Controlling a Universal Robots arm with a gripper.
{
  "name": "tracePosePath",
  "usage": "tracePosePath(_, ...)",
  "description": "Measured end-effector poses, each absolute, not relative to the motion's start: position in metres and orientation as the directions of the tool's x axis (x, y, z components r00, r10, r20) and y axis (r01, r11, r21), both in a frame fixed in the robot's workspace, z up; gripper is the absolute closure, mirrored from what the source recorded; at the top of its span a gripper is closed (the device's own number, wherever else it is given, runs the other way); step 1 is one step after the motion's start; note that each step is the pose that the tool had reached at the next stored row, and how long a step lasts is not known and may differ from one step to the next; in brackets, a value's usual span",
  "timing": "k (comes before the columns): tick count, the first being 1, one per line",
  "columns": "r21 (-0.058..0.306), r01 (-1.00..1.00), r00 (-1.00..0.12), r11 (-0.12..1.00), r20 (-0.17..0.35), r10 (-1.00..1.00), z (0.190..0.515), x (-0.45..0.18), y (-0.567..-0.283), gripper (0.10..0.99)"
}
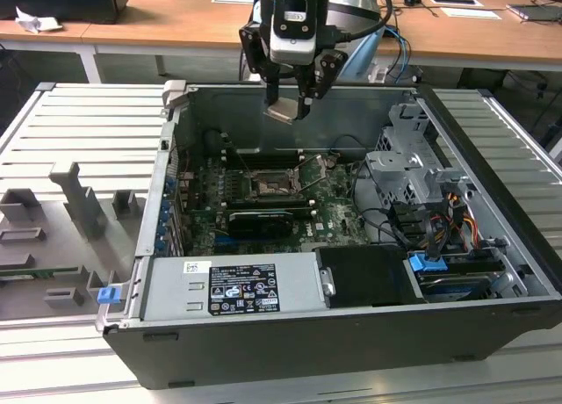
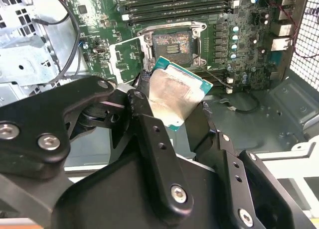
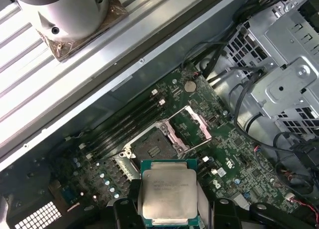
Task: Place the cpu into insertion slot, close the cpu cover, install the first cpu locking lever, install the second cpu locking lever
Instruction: 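Place the cpu into insertion slot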
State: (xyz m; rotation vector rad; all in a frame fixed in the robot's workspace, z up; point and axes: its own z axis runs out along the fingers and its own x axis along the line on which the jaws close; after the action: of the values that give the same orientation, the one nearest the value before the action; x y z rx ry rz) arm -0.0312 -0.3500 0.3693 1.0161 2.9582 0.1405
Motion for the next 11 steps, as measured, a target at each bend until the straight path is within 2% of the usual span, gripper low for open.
tracePosePath(11,0.088,0.690,-0.722,0.718,0.019,0.692,0.3691,-0.0312,-0.3500,0.557)
